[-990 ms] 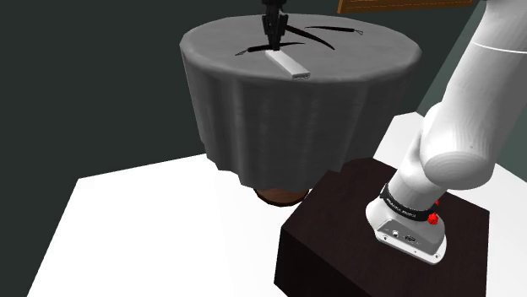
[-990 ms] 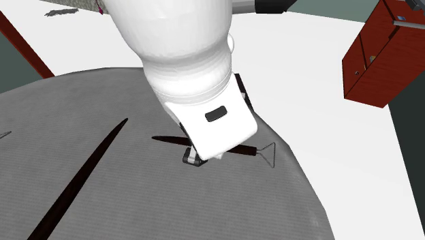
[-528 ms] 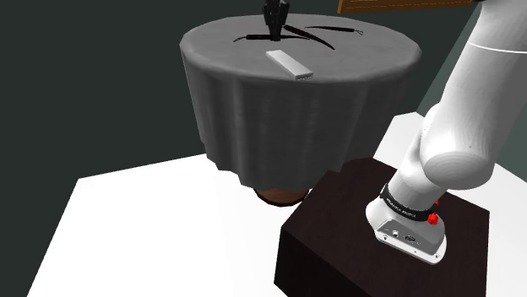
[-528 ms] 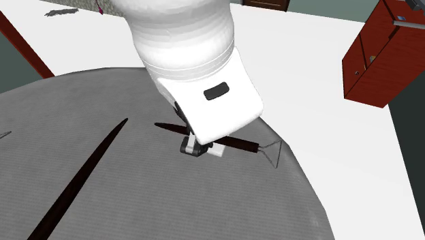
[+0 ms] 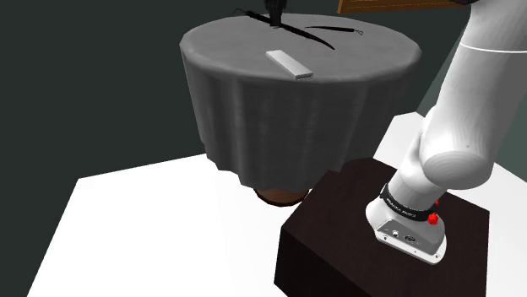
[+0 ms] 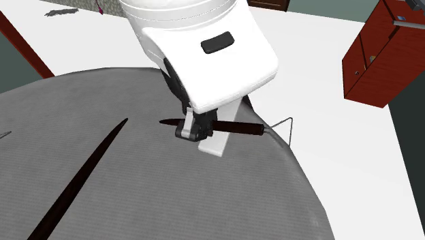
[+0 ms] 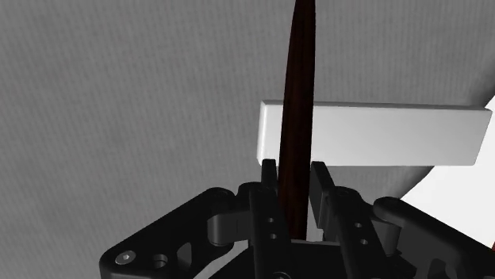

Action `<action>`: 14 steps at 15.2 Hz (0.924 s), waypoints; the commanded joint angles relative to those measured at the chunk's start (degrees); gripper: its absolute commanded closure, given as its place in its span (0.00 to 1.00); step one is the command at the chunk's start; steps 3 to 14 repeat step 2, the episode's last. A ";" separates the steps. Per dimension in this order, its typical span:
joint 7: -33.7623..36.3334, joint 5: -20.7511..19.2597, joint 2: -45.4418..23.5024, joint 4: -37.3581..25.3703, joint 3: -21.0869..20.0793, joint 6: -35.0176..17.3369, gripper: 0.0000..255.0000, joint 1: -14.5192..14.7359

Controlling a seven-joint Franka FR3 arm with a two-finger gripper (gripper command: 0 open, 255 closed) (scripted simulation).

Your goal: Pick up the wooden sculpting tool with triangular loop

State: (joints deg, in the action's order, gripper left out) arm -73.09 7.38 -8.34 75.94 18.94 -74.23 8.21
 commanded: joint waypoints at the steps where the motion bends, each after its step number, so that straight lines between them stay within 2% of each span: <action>1: 0.07 0.07 -0.14 -1.16 0.02 1.05 1.00 -0.05; 14: 0.07 0.07 -0.15 -1.18 0.02 1.06 1.00 -0.06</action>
